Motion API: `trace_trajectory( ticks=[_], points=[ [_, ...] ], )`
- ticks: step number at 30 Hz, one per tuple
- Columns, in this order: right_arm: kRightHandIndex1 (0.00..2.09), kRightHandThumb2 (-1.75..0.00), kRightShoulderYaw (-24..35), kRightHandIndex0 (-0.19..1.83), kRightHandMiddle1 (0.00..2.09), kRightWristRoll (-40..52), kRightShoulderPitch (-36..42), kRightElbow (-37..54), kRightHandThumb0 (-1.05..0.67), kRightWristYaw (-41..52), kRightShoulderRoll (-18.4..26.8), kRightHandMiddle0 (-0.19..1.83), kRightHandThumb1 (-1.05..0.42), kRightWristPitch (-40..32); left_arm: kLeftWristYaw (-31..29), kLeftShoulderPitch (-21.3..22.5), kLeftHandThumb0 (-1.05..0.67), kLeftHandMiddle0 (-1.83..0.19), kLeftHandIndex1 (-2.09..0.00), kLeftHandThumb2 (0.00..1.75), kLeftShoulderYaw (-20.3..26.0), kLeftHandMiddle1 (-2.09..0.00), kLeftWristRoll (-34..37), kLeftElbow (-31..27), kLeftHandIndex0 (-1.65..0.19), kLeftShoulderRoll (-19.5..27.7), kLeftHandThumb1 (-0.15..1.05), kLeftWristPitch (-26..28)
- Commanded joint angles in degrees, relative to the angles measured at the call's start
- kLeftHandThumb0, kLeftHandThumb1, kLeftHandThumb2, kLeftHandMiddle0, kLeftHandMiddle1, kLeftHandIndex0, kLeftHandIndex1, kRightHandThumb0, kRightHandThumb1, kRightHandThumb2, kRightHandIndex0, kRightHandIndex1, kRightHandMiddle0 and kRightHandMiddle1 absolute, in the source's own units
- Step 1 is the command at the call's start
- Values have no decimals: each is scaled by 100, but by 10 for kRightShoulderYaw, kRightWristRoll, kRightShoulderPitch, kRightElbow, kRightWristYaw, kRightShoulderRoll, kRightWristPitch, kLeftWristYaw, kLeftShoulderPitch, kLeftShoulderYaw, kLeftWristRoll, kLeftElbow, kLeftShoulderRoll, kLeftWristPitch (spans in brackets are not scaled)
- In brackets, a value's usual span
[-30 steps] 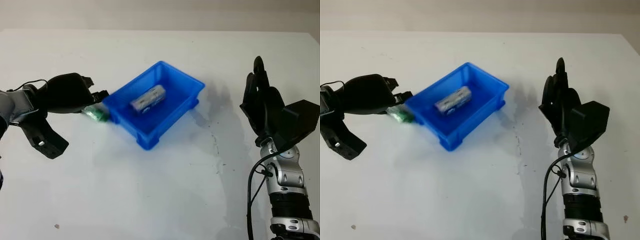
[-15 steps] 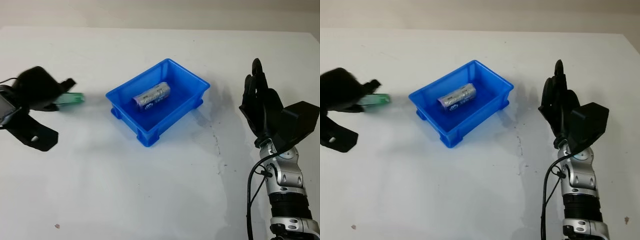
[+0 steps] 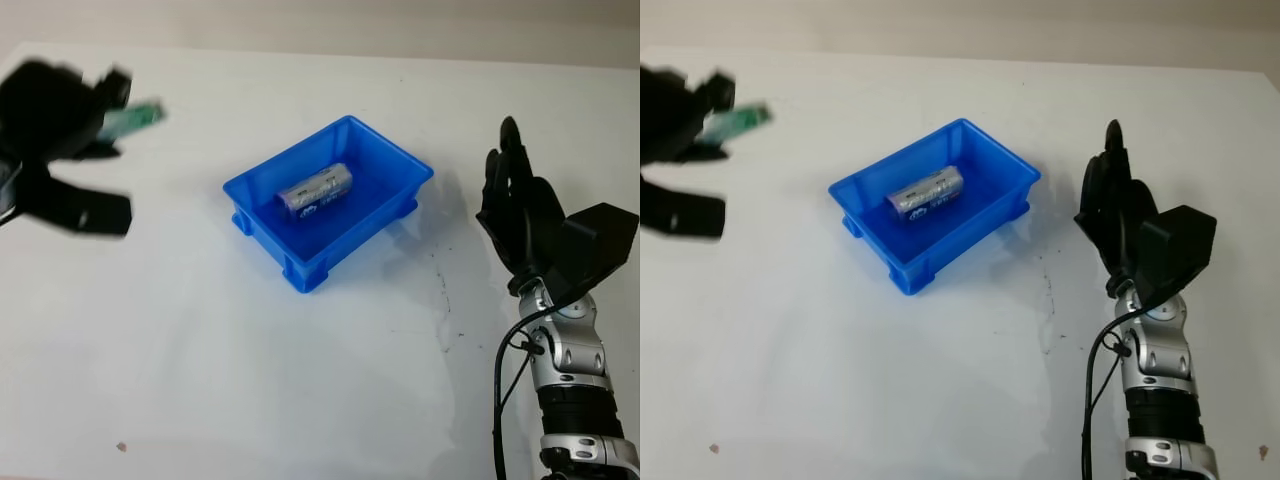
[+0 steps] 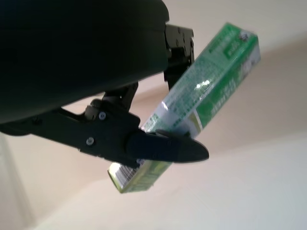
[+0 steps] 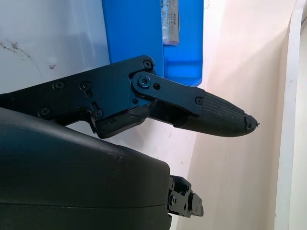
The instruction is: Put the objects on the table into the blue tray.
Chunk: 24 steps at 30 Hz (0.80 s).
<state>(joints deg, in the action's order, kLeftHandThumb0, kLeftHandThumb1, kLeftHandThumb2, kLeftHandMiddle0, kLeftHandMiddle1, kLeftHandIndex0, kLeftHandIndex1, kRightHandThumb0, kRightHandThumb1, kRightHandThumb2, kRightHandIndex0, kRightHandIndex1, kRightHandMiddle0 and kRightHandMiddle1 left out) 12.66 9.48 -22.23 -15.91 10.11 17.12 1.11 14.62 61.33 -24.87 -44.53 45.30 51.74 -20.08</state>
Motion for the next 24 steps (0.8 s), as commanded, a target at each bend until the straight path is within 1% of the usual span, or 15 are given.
trace_trajectory(
  ticks=[1,3,5,6,7,8,10,12,13,15,17,19,22,24],
  points=[
    [0,-74,3,-19,0,3,4,0,-79,0,-3,-19,-105,2,-36,-38,-43,-61,-209,33,35,-209,51,-73,-33,-16,105,-16],
    [0,-74,4,-19,0,5,5,2,-79,-1,-4,-19,-105,1,-86,-69,-41,-71,-209,33,61,-209,96,-148,-34,-33,105,-10],
    [0,-73,4,-19,0,5,6,2,-79,-1,-5,-19,-105,1,-124,-92,-42,-84,-209,34,78,-209,120,-207,-44,-48,105,-1],
    [0,-73,3,-19,0,4,7,2,-79,-2,-4,-19,-105,1,-137,-100,-43,-91,-209,35,85,-209,128,-228,-49,-55,105,0],
    [0,-73,4,-19,0,4,7,3,-79,-2,-4,-19,-105,-1,-161,-110,-43,-95,-209,36,90,-209,144,-253,-51,-64,105,2],
    [0,-73,4,-19,0,5,7,4,-79,-2,-5,-19,-105,-2,-187,-119,-42,-98,-209,36,95,-209,161,-280,-50,-74,105,10],
    [0,-73,5,-19,0,6,8,4,-79,-2,-5,-19,-105,-2,-238,-130,-42,-100,-209,37,104,-209,191,-321,-51,-90,105,35],
    [0,-73,4,-19,0,6,9,6,-79,-3,-6,-19,-105,-6,-299,-136,-45,-98,-209,41,113,-209,236,-358,-53,-113,105,76],
    [0,-73,4,-19,0,6,9,7,-79,-4,-6,-19,-105,-7,-324,-137,-43,-98,-209,41,115,-209,252,-374,-54,-124,105,97],
    [0,-73,3,-19,0,6,10,7,-79,-5,-7,-19,-105,-8,-362,-133,-42,-98,-209,41,117,-209,270,-394,-55,-142,105,133],
    [0,-73,4,-19,0,7,10,6,-78,-6,-9,-19,-105,-8,-384,-130,-41,-98,-209,40,119,-209,282,-400,-56,-157,105,148],
    [0,-73,3,-19,0,7,10,6,-78,-8,-11,-19,-105,-8,-399,-126,-40,-98,-209,40,119,-209,291,-390,-56,-176,105,156],
    [0,-73,3,-19,0,8,11,5,-78,-9,-14,-19,-105,-7,-407,-118,-42,-99,-209,37,111,-209,282,-379,-58,-203,105,180],
    [0,-73,2,-19,0,6,13,7,-78,-10,-15,-19,-105,-7,-413,-113,-38,-99,-209,36,109,-209,277,-369,-59,-216,105,190]
  ],
)
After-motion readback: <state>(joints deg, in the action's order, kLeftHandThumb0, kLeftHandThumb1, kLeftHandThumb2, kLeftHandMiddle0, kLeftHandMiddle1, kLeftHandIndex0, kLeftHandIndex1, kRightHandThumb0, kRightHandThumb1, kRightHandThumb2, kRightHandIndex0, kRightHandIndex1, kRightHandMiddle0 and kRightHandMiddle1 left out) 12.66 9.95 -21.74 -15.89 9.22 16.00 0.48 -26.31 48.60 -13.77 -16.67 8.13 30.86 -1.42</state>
